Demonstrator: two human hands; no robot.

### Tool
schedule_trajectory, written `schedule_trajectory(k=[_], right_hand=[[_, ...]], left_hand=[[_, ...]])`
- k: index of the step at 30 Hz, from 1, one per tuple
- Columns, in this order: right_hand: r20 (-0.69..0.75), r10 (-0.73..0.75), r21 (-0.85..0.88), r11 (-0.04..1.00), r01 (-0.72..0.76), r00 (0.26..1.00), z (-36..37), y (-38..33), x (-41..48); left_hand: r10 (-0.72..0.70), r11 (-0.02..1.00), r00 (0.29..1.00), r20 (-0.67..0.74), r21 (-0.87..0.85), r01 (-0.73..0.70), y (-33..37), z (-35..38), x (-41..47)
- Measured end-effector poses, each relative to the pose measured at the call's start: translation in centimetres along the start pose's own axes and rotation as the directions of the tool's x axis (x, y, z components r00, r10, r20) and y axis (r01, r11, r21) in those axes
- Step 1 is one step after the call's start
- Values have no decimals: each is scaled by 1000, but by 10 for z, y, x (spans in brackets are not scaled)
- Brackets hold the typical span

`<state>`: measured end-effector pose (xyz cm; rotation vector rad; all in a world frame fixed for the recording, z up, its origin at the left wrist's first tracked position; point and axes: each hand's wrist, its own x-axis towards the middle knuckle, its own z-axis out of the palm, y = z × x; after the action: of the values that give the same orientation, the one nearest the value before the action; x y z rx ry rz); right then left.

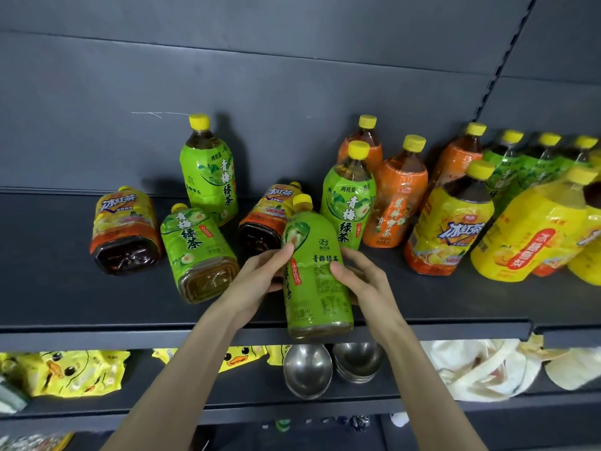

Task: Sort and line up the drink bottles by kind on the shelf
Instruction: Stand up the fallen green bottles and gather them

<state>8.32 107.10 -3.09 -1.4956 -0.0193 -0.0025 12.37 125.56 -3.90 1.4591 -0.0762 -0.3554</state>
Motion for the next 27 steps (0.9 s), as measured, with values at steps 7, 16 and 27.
schedule_trajectory(k=[7,16,27], right_hand=[[43,-89,117,990,83,995,-7,-2,21],[175,-131,-174,971,162,976,-12,-9,38],[102,-135,-241,958,156,986,-24,13,44]], left_hand=[[137,978,985,-103,-141,-151,21,9,9],[421,903,844,-331,72,-423,24,18,25],[580,812,777,-243,244,-530,25,16,25]])
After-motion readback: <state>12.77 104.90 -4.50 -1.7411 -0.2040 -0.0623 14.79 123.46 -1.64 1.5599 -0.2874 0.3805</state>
